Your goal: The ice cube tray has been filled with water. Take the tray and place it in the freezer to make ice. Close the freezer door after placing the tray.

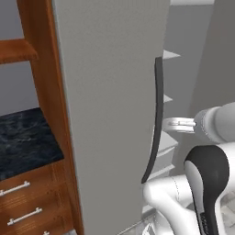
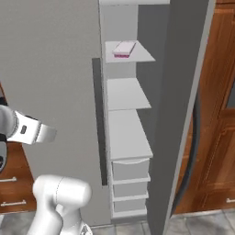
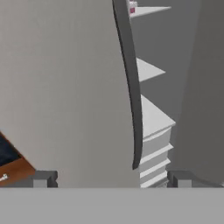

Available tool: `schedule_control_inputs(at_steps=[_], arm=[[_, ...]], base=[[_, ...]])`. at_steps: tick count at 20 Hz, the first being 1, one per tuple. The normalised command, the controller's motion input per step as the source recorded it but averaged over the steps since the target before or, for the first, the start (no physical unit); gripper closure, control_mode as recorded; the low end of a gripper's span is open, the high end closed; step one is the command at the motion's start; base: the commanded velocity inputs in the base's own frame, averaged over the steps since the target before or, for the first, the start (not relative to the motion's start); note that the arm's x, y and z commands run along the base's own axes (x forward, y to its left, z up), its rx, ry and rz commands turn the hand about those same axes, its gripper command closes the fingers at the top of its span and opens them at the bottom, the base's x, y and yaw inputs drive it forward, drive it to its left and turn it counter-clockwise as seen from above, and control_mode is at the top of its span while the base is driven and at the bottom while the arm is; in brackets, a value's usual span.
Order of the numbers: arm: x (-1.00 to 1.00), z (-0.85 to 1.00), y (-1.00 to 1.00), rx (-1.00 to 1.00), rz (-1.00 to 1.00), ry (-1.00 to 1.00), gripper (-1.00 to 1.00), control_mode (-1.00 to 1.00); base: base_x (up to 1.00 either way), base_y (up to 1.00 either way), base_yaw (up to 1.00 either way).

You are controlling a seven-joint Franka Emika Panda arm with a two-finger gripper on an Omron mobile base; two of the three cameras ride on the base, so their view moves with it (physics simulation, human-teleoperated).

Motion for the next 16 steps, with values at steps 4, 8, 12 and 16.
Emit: schedule_control_inputs(at_steps=[4, 8, 12, 16], arm=[[0.0, 0.0, 0.0, 0.0, 0.0, 0.0, -1.0, 1.0], [0.0, 0.0, 0.0, 0.0, 0.0, 0.0, -1.0, 1.0], [0.0, 0.0, 0.0, 0.0, 0.0, 0.0, -1.0, 1.0], [0.0, 0.0, 0.0, 0.0, 0.0, 0.0, -1.0, 1.0]], base=[[-0.14, 0.33, -0.05], [-0.32, -0.23, 0.0], [-0.24, -0.56, 0.0], [-0.2, -0.47, 0.0]])
